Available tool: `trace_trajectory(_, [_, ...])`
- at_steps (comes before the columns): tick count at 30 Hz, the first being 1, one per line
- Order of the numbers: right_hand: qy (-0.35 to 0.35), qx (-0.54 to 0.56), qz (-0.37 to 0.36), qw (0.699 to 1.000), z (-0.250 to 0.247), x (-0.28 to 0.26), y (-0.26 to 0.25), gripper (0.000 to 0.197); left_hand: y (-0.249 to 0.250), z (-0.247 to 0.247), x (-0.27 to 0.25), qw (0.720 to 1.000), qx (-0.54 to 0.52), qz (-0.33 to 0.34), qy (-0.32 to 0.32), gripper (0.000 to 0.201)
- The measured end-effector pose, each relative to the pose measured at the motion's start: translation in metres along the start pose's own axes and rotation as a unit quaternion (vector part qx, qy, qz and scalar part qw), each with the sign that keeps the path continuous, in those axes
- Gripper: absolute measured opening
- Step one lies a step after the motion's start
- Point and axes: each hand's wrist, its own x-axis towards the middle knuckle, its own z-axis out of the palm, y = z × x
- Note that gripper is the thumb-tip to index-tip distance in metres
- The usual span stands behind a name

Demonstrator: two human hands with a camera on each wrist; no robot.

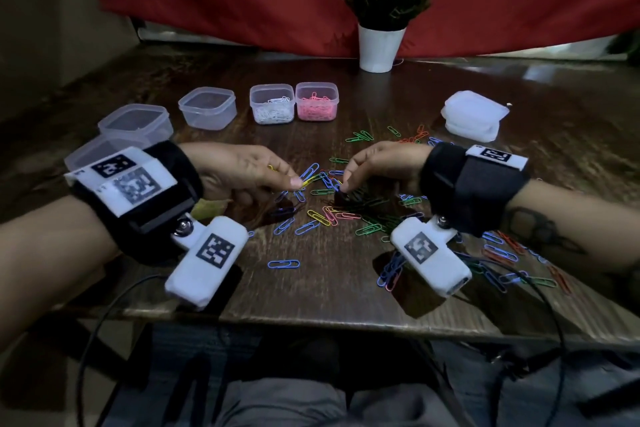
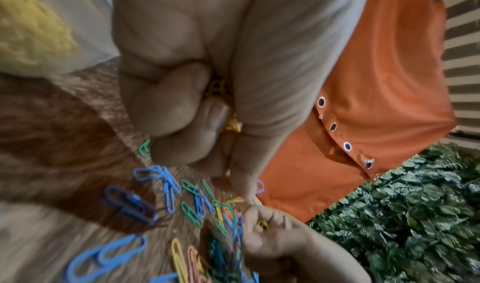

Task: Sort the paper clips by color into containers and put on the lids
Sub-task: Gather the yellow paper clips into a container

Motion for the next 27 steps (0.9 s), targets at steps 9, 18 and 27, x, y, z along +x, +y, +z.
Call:
trace_trajectory(9, [0.040, -0.037, 0.043, 0.998, 0.006, -0.003, -0.004, 0.025, -0.002, 0.030, 0.000, 0.997, -0.059, 0.007, 0.055, 0.024])
trace_trajectory(18, [0.006, -0.036, 0.036, 0.999, 0.014, -0.011, -0.001, 0.032, 0.002, 0.053, 0.006, 0.970, -0.211, 0.021, 0.118, 0.041])
trace_trajectory(27, [-0.001, 0.239, -0.032, 0.970, 0.013, -0.028, 0.004, 0.036, -0.001, 0.064, 0.008, 0.906, -0.407, 0.084, 0.081, 0.031])
